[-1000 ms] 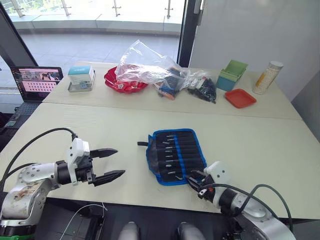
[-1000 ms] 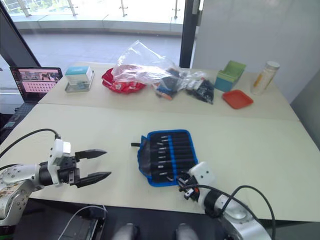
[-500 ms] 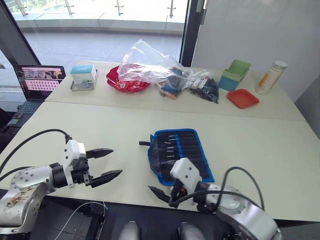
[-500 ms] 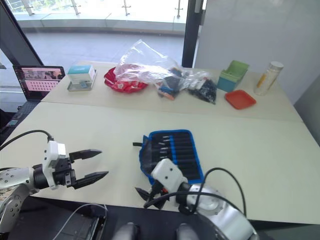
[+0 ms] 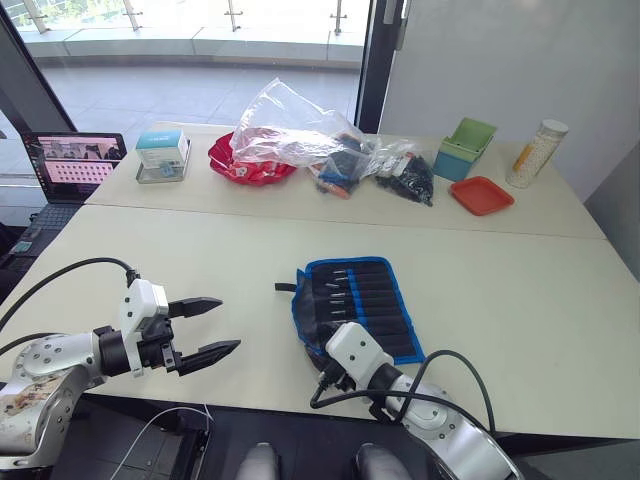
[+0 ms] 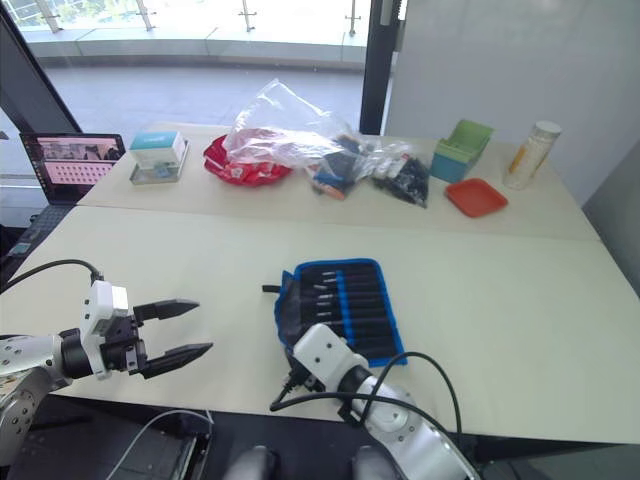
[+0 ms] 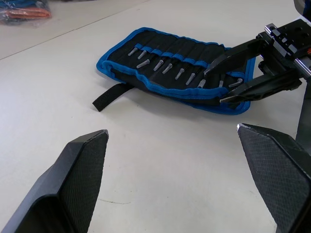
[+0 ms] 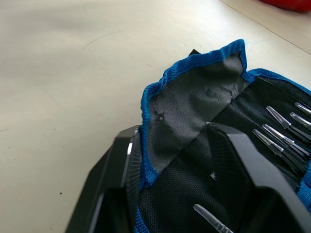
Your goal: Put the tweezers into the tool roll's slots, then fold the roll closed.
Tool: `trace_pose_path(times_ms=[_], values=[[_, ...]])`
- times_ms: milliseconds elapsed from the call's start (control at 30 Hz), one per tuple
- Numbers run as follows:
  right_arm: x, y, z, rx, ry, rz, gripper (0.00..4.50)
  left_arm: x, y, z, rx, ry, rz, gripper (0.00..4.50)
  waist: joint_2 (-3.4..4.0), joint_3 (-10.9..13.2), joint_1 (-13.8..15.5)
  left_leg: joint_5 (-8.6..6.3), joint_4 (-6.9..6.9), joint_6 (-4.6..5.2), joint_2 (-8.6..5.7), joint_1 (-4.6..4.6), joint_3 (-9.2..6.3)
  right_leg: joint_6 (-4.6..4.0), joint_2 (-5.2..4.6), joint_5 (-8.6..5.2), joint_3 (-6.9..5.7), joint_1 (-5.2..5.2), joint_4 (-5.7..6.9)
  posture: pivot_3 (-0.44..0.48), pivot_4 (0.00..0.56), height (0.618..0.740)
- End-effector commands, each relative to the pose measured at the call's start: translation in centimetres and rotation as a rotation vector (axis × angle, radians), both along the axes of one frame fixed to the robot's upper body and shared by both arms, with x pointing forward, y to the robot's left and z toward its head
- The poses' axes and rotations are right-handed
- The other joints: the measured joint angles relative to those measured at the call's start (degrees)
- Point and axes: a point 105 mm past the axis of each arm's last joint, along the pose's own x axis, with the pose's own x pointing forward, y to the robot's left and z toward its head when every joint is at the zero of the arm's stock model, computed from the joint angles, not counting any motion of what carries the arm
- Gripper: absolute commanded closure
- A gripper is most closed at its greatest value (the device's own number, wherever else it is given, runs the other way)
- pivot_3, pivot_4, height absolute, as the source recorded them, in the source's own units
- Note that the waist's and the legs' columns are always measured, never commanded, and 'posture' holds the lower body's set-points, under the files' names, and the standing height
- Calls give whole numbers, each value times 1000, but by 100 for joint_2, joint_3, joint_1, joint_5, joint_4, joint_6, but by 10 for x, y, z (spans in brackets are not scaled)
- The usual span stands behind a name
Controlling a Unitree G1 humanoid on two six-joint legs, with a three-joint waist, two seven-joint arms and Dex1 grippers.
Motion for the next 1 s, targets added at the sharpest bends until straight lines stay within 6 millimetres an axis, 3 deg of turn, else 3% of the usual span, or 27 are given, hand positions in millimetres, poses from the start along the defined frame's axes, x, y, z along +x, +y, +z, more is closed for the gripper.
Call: trace_pose_path(times_ms=[33,133,333,567,700,767,1000], values=[[0,-1,9,6,-44,24,3610,0,-5,8,16,-26,-29,0,0,0,2,0,0,0,0,0,0,0,0,0,0,0,1,0,150,723],[-1,-1,7,-9,-43,52,4455,1,-5,7,21,-23,-25,0,0,0,5,0,0,0,-1,0,0,0,-1,0,0,0,1,0,150,723],[-8,-3,15,-9,-87,144,4455,3,-9,4,28,-18,-33,0,0,0,6,0,1,0,-1,-1,0,0,0,0,0,0,1,0,150,723],[-41,-23,17,-193,-239,491,4455,11,-24,2,33,-21,-231,0,-3,2,34,0,7,0,-15,-4,-2,0,-8,0,1,4,0,0,150,723],[-29,-55,18,-294,-275,573,4455,35,-29,-5,129,-65,-415,0,-3,8,40,0,12,1,-14,1,-2,0,-5,0,-2,12,3,0,150,723],[-20,-67,20,-345,-293,593,4455,53,-40,-10,180,-121,-521,0,-3,11,53,3,22,2,-15,-1,-1,0,-4,0,-3,17,-3,0,150,723],[-10,-73,22,-365,-320,585,4455,96,-87,-9,208,-169,-662,0,-12,16,45,-6,57,23,-28,-30,-15,1,-4,1,-5,12,15,0,150,723]])
